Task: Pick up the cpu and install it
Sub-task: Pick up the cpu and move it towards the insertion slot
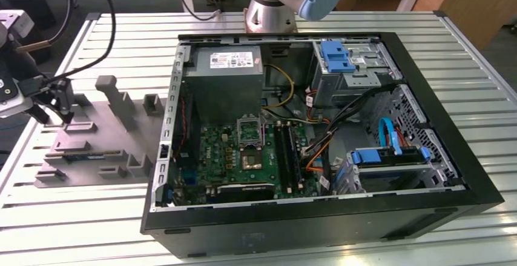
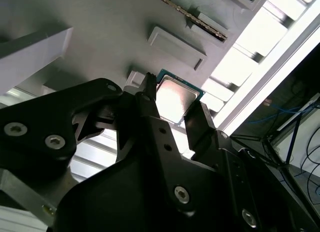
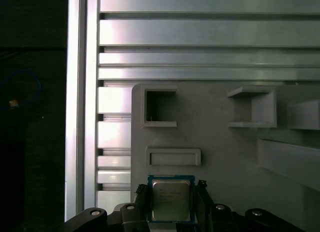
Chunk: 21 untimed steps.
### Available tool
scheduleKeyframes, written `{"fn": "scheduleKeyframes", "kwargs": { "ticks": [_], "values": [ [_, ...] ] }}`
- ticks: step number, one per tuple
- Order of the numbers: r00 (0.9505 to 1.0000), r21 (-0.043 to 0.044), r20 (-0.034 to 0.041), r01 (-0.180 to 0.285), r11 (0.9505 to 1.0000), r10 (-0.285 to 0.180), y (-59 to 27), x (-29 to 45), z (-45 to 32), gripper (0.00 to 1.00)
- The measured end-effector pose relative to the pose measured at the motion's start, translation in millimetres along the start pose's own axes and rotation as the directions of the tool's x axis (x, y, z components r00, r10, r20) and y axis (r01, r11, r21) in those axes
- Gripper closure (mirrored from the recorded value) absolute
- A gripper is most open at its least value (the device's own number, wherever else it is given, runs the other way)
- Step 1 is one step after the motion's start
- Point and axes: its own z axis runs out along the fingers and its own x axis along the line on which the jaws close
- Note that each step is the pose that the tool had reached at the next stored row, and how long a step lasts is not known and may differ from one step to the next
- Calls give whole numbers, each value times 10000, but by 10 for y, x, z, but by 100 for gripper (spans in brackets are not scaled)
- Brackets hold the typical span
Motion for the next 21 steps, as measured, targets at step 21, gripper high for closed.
{"fn": "scheduleKeyframes", "kwargs": {
  "ticks": [21],
  "values": [
    [10000, -1, 1, 0, 10000, 0, 6, -1, -153, 53]
  ]
}}
